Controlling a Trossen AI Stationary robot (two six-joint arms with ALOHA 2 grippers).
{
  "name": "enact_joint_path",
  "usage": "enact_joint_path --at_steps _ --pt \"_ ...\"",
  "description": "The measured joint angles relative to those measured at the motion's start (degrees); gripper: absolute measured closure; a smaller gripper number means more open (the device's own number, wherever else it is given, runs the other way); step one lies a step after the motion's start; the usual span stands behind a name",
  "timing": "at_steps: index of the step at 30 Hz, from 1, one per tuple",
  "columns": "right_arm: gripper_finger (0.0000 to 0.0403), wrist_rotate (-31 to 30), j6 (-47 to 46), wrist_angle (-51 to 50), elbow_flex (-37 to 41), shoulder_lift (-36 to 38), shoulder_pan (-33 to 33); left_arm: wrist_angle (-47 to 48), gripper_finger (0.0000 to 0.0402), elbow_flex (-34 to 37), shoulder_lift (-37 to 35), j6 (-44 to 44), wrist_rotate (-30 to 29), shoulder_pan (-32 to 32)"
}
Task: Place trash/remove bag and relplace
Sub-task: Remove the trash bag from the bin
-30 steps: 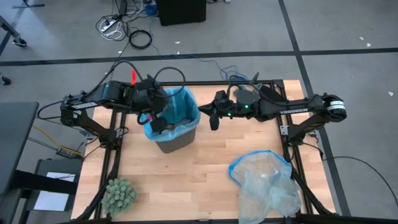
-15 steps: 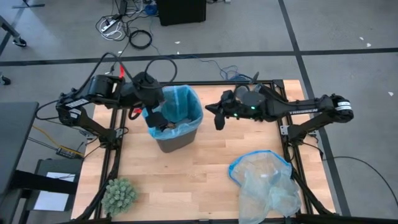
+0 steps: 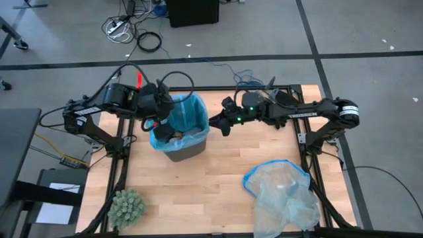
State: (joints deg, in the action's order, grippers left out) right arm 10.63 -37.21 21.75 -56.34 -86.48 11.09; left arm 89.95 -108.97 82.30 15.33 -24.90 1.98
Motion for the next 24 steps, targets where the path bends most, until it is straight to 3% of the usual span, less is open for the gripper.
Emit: enact_joint_path --at_steps 3,7,10,14,19,24 --pt "0.0225 5.43 -2.36 3.23 0.0 -2.85 1.07 -0.07 0.0402 1.27 -0.07 1.73 0.72 0.0" --pt "0.0234 8.96 -4.36 9.24 0.0 -6.2 1.17 0.0 0.0402 2.7 -0.02 3.88 2.4 0.3" --pt "0.0279 9.71 -5.06 11.63 0.0 -7.47 1.01 -0.02 0.0402 3.24 -0.04 5.34 2.65 1.0" --pt "0.038 10.69 -2.04 11.78 0.0 -7.41 0.73 -0.09 0.0402 3.26 -0.04 7.12 2.71 2.04" --pt "0.0401 8.65 -0.18 10.18 0.04 -4.53 0.04 0.01 0.0402 3.26 -0.04 8.57 2.69 2.92" --pt "0.0402 1.53 4.8 1.88 0.04 2.1 -1.47 -0.18 0.0402 3.24 -0.04 9.01 2.68 3.3"
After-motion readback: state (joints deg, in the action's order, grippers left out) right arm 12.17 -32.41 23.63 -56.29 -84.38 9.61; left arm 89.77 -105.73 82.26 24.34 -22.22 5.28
